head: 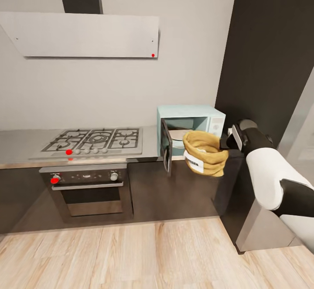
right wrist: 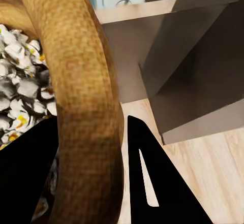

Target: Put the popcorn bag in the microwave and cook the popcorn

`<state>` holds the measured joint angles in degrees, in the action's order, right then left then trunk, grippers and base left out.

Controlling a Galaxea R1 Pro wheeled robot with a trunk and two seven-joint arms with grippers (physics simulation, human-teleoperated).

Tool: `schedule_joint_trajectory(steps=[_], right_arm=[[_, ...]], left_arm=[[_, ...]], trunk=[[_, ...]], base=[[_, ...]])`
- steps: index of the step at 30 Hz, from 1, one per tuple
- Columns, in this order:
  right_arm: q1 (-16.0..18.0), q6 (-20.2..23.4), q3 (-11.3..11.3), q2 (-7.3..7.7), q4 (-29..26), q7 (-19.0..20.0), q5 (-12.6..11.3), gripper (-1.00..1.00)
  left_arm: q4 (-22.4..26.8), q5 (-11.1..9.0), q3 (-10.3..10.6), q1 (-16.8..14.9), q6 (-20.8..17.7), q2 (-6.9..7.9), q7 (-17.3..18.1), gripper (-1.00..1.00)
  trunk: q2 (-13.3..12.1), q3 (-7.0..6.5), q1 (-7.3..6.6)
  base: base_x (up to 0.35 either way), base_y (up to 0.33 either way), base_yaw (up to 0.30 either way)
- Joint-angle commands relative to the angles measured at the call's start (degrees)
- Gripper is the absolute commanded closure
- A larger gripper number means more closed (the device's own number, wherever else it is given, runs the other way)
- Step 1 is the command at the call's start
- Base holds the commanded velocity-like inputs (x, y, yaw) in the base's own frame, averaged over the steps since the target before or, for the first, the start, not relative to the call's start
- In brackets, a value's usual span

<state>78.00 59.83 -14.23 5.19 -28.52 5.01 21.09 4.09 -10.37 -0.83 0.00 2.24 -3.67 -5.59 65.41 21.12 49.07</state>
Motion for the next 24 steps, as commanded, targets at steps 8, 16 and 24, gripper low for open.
schedule_joint_trajectory(steps=[8,16,24], right_arm=[[0.57,0.17,-1.6,-0.45,0.94,1.02,0.55,1.0],[0.58,0.17,-2.53,-0.37,0.94,3.74,0.6,1.0],[0.58,0.17,-2.54,-0.27,0.47,4.04,0.66,1.0]], left_arm=[[0.04,-0.36,-0.05,0.0,0.14,-0.02,-0.12,-1.0],[-0.03,-0.35,-0.05,0.0,0.14,-0.02,-0.12,-1.0],[0.05,-0.35,-0.11,0.0,0.14,0.06,-0.12,-1.0]], trunk=[[0.04,0.06,0.0],[0.04,0.06,0.0],[0.04,0.06,0.0]], base=[[0.0,0.0,0.0],[0.0,0.0,0.0],[0.016,0.0,0.0]])
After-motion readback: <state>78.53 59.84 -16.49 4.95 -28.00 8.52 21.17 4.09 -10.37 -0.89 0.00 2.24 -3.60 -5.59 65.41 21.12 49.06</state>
